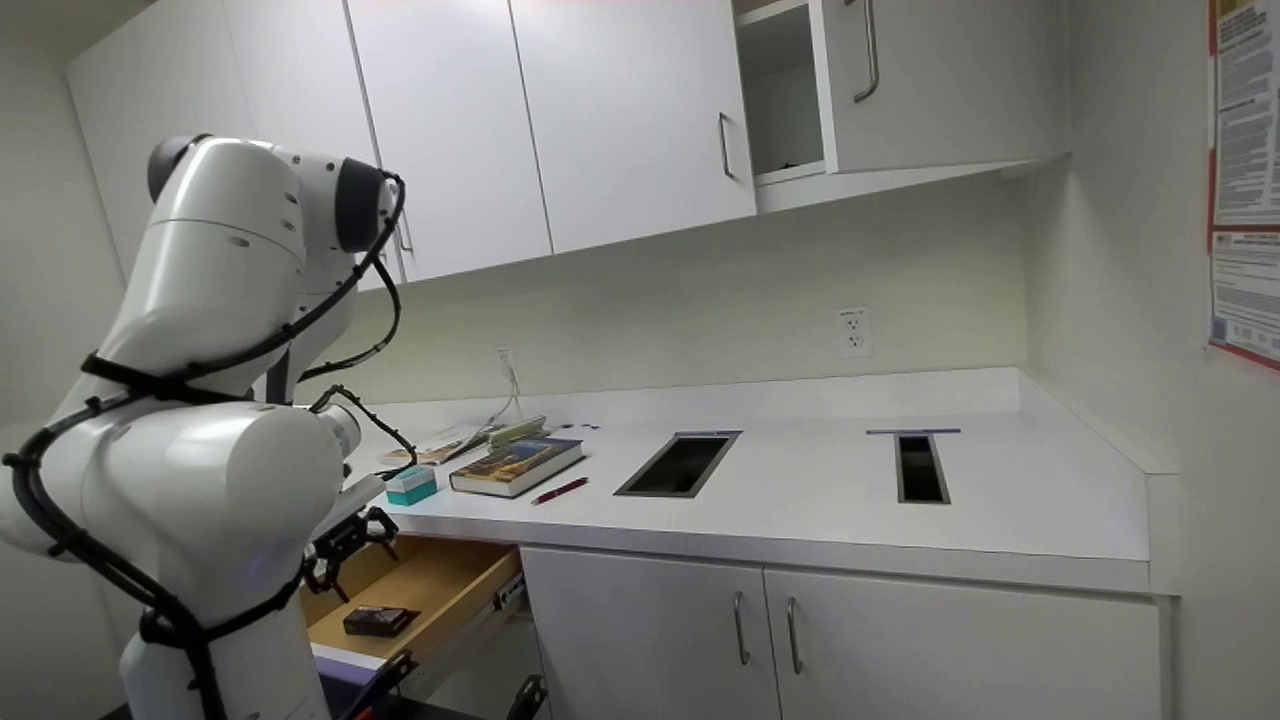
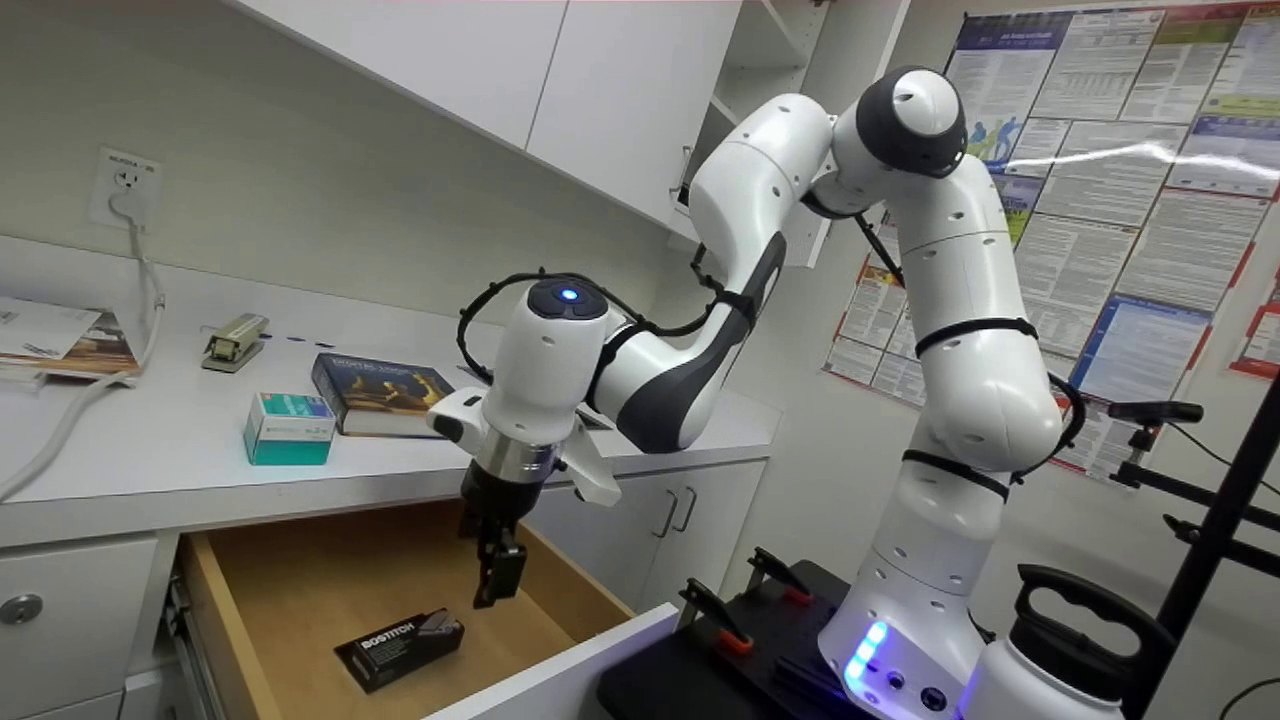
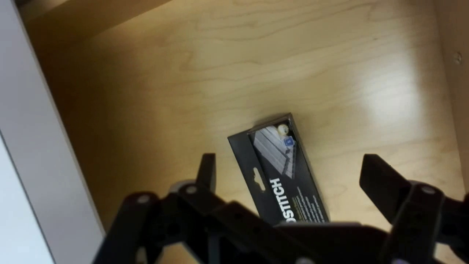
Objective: Open the drawer,take out the brown card,put it back and put it on the counter and close it
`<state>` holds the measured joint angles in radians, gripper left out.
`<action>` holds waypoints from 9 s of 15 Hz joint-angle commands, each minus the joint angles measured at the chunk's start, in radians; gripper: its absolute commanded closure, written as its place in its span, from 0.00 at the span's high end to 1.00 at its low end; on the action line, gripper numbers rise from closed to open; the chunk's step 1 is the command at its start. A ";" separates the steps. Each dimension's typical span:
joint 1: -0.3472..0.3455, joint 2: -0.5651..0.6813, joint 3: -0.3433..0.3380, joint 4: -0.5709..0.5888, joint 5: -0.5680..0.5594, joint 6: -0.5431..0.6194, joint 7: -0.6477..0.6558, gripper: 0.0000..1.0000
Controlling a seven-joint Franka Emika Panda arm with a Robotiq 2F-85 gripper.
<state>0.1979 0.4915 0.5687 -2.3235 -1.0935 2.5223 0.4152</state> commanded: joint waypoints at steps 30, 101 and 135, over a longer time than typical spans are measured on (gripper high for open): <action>0.176 0.231 -0.197 0.212 0.397 0.118 -0.823 0.66; 0.353 -0.117 -0.294 0.229 0.381 -0.009 -0.496 0.16; 0.022 -0.231 -0.549 0.317 0.471 -0.246 0.135 0.16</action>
<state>0.2406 0.3219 0.0492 -1.9488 -0.6505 2.2650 0.4662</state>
